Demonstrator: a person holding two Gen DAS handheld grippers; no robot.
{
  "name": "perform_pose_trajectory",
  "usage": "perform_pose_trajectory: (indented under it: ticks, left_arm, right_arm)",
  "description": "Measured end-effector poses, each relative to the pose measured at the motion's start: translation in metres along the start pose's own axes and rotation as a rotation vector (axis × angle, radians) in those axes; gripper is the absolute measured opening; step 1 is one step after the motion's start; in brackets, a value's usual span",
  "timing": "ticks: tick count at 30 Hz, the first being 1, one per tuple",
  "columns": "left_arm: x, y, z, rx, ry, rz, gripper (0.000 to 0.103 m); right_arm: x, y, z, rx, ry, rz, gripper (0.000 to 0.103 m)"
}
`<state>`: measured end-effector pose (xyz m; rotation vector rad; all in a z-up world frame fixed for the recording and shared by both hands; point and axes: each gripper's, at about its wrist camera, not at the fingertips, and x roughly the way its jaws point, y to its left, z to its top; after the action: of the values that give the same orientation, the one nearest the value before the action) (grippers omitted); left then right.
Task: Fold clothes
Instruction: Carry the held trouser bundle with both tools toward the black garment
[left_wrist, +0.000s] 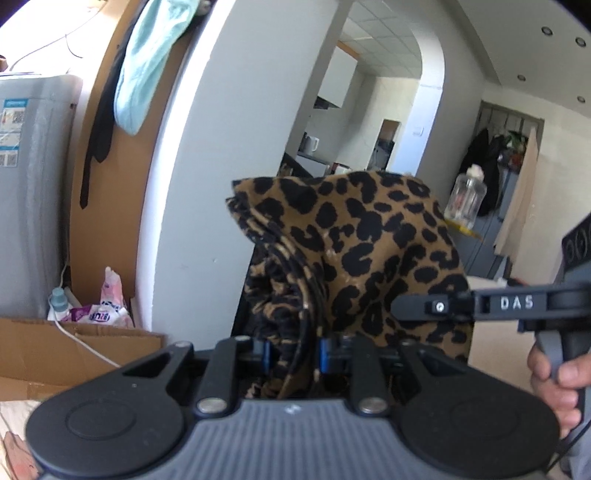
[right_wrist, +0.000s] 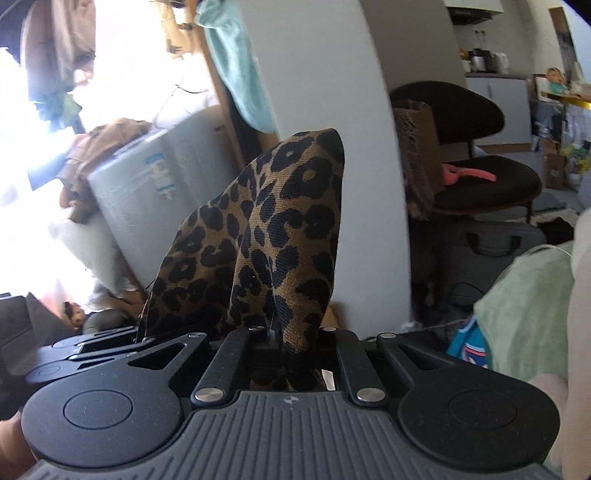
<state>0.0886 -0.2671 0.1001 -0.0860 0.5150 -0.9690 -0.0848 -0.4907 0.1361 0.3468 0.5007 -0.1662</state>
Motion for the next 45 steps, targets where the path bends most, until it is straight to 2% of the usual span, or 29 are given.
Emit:
perform_pose_trajectory:
  ticks: [5,8,11,23,28,32,38,42,45]
  left_arm:
    - [0.02,-0.003,-0.01,-0.031,-0.012,-0.007,0.024]
    - [0.03,0.0,-0.021,-0.05,-0.004,-0.007,0.024]
    - [0.039,0.004,-0.033,-0.072,0.021,-0.063,0.024]
    - [0.085,0.016,-0.064,-0.076,0.084,-0.1,0.024]
    - [0.111,0.032,-0.089,-0.092,0.117,-0.11,0.024]
    - [0.136,0.045,-0.109,-0.099,0.139,-0.108,0.024]
    - [0.18,0.061,-0.147,-0.16,0.146,-0.104,0.024]
    - [0.21,0.064,-0.174,-0.201,0.166,-0.103,0.024]
    - [0.229,0.066,-0.188,-0.206,0.186,-0.111,0.024]
  right_arm:
    - [0.011,-0.012,-0.008,-0.015,-0.032,-0.047,0.006]
    - [0.02,-0.016,-0.015,-0.03,-0.022,-0.066,0.006]
    - [0.03,-0.025,-0.023,-0.017,-0.008,-0.078,0.006]
    - [0.083,-0.059,-0.05,0.015,-0.007,-0.131,0.006]
    - [0.118,-0.071,-0.069,0.018,0.001,-0.151,0.006]
    - [0.146,-0.079,-0.09,-0.042,0.006,-0.172,0.006]
    - [0.188,-0.106,-0.116,-0.031,0.045,-0.207,0.006]
    - [0.211,-0.123,-0.13,-0.077,0.069,-0.248,0.006]
    - [0.223,-0.14,-0.137,-0.063,0.075,-0.241,0.006]
